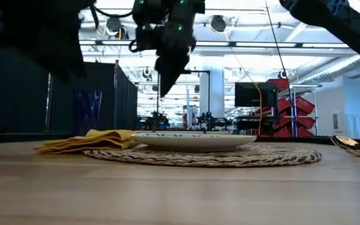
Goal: Set table place
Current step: Put the yellow table napkin to the left of the white patterned plate
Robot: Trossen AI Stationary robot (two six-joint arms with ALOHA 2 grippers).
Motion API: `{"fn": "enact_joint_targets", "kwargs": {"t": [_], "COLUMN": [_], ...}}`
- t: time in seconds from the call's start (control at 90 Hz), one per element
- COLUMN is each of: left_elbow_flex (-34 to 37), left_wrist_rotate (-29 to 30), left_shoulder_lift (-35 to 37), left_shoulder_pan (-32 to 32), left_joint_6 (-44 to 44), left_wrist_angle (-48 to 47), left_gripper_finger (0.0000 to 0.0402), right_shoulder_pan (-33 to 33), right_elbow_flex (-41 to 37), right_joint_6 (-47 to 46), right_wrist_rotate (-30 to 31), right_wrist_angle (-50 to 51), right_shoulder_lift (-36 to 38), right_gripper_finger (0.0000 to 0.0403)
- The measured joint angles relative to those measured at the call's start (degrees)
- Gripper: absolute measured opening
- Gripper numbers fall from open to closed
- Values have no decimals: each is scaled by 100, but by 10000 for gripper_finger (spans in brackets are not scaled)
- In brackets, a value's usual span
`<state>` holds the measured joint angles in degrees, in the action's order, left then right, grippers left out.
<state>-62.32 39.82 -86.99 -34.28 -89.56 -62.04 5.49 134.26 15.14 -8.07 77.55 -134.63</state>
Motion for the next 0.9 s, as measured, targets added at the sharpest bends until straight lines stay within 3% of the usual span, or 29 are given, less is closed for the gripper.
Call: {"fn": "enact_joint_targets", "kwargs": {"t": [0.189,0.367,0.5,0.711,0.9], "left_elbow_flex": [1,585,1370,2239,2347], "left_wrist_rotate": [455,466,92,-288,-222], "left_shoulder_lift": [343,307,307,306,304], "left_shoulder_pan": [154,476,629,651,662], "left_joint_6": [73,563,987,1063,1095], "left_wrist_angle": [-542,154,1288,2197,2301], "left_gripper_finger": [196,196,196,196,196], "right_shoulder_pan": [-912,-1504,-1511,-1180,-1065], "right_elbow_flex": [-124,-266,-273,-269,-269], "right_joint_6": [-389,-551,-904,-1327,-1558], "right_wrist_rotate": [206,222,427,2004,2017], "right_wrist_angle": [-262,-860,-1044,-145,460], "right_shoulder_lift": [4,6,6,39,123], "right_gripper_finger": [180,152,132,114,109]}}
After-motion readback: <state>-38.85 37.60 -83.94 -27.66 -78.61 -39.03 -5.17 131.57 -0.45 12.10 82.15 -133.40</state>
